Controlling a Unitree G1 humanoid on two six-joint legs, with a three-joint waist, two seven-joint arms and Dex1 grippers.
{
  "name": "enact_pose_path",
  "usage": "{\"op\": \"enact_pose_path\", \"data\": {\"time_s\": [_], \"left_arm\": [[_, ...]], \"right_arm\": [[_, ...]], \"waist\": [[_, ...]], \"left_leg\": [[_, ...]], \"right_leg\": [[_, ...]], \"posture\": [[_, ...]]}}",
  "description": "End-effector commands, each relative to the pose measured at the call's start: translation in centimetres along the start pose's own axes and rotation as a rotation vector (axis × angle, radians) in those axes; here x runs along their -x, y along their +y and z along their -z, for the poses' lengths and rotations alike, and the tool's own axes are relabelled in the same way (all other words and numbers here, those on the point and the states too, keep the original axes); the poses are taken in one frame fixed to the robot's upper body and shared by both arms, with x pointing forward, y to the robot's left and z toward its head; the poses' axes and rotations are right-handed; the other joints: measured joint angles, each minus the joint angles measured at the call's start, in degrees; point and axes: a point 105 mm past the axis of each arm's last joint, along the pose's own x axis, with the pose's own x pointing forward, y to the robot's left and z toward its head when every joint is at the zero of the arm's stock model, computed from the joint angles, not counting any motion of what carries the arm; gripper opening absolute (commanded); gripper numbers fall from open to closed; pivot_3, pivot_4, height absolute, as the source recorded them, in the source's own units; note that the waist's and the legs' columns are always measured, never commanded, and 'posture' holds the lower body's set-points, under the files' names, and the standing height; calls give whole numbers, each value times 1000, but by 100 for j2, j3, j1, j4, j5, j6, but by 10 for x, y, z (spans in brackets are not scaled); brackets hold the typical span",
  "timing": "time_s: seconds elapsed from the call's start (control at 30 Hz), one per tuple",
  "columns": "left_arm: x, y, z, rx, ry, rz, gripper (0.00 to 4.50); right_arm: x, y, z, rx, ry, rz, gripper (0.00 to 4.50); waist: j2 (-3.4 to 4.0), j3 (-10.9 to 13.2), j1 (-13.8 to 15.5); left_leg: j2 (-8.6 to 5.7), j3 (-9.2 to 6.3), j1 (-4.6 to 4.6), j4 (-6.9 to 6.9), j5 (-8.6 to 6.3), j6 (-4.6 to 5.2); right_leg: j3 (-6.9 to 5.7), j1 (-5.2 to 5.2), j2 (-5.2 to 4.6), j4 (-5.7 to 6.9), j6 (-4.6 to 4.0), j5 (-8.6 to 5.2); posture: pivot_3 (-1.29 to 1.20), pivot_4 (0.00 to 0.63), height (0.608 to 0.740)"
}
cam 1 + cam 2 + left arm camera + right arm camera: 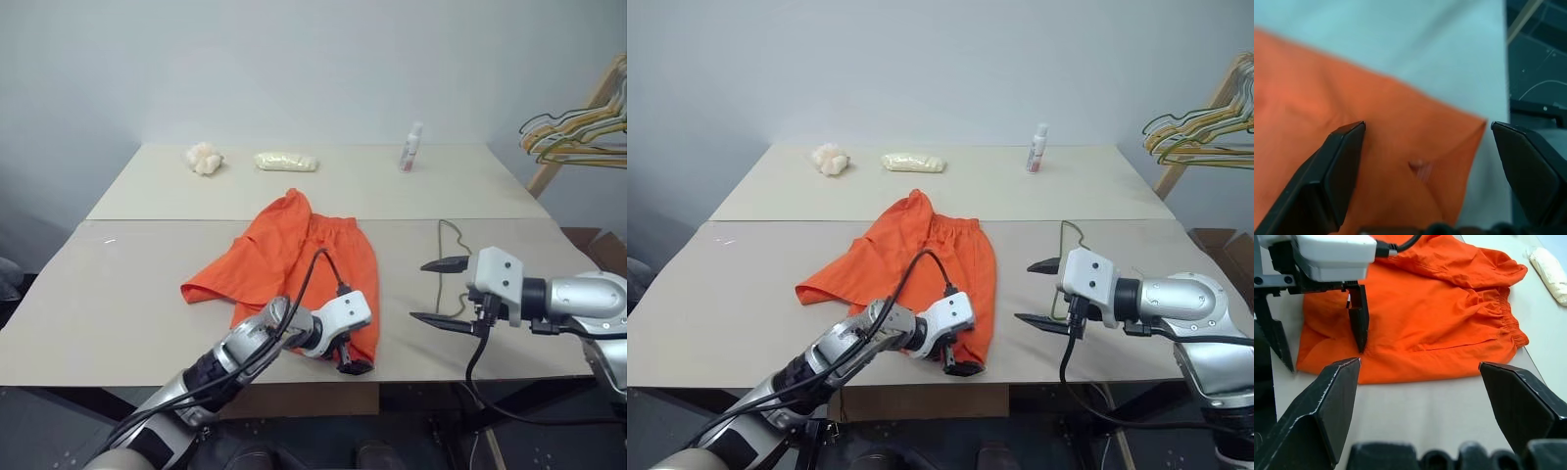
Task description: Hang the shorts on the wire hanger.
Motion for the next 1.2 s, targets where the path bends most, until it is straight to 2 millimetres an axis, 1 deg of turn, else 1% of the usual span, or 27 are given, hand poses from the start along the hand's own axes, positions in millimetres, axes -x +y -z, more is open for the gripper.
{"op": "enact_pose_path", "data": {"time_s": [0.03, 0.23, 0.37, 0.4, 0.5, 0.6, 0.67, 0.77, 0.83, 0.87, 0.97, 1.03, 1.1, 1.13, 1.2], "left_arm": [[-2, 3, 8, -4, 46, -17, 3592], [-4, 6, 12, -9, 56, -22, 1552], [0, 12, 15, -1, 54, -39, 182], [2, 13, 16, 0, 53, -45, 34], [14, 20, 16, -21, 14, -58, 34], [36, 20, 15, -87, -52, -18, 34], [55, 18, 20, -153, -69, 11, 34], [88, 14, 34, -215, -73, 54, 34], [115, 12, 47, -221, -67, 63, 34], [125, 11, 52, -226, -63, 64, 34], [143, 9, 62, -225, -50, 63, 34], [162, 12, 76, -214, 1, 23, 34], [178, 21, 95, -180, 88, -58, 34], [184, 26, 101, -158, 116, -98, 244], [190, 32, 105, -127, 125, -137, 707]], "right_arm": [[8, -6, -10, 44, -5, 33, 4500], [10, -6, -12, 42, -3, 41, 4500], [11, -6, -12, 40, 1, 44, 4500], [11, -6, -12, 40, 1, 44, 4500], [11, -6, -11, 40, 1, 45, 4500], [8, -5, -11, 54, 3, 43, 4500], [4, -4, -7, 98, 24, 37, 4500], [-7, -2, 3, 188, 64, 23, 4500], [-23, 0, 8, 257, 73, 16, 4500], [-29, 1, 9, 282, 72, 13, 4500], [-43, 0, 10, 310, 60, 19, 4500], [-54, -1, 7, 322, 37, 19, 4500], [-62, -1, 2, 321, 7, 17, 4500], [-64, -2, 1, 321, -1, 15, 4500], [-65, -2, 1, 321, -7, 9, 4500]], "waist": [[0, -1, -11], [8, -5, -78], [10, -7, -84], [10, -7, -87], [11, -7, -107], [16, -10, -205], [17, -11, -242], [19, -11, -290], [19, -12, -292], [19, -11, -335], [20, -11, -331], [20, -11, -315], [20, -10, -310], [20, -10, -302], [21, -10, -250]], "left_leg": [[0, 0, 1, 0, 0, 0], [0, 1, 3, -1, -1, 1], [1, 0, 5, -1, -1, 1], [1, 0, 5, -1, -1, 1], [1, 0, 5, -2, -1, 1], [6, 2, 7, -5, -1, 1], [7, 1, 8, -5, -1, 1], [11, 4, 8, -7, -1, 0], [11, 6, 7, -5, -1, 0], [12, 6, 7, -5, -1, 0], [16, 9, 5, -6, -1, 0], [15, 8, 3, -5, -1, 0], [17, 9, 3, -7, -1, 0], [17, 9, 4, -9, -1, 0], [17, 9, 4, -9, -1, 0]], "right_leg": [[0, 1, 0, 0, 0, 0], [0, 1, 0, 0, 0, 0], [0, 2, 0, 0, 0, 0], [0, 2, 0, 0, 0, 0], [0, 1, 0, 0, 0, 0], [5, -2, 5, 4, -2, -1], [4, -2, 6, 6, -3, -1], [7, -5, 7, 6, -3, -1], [6, -6, 6, 6, -3, -1], [6, -7, 6, 6, -3, -1], [6, -9, 7, 7, -3, -2], [0, -8, 6, 7, -3, -2], [1, -13, 6, 8, -3, -2], [1, -13, 6, 8, -3, -2], [1, -12, 7, 10, -3, -2]], "posture": [[-173, 8, 740], [-188, 11, 740], [-191, 10, 740], [-191, 10, 740], [-188, 7, 740], [-179, 3, 740], [-174, 1, 740], [-166, 0, 740], [-159, 0, 740], [-157, 0, 740], [-137, 0, 740], [-125, 0, 740], [-106, 0, 740], [-100, 0, 740], [-94, 0, 740]]}}
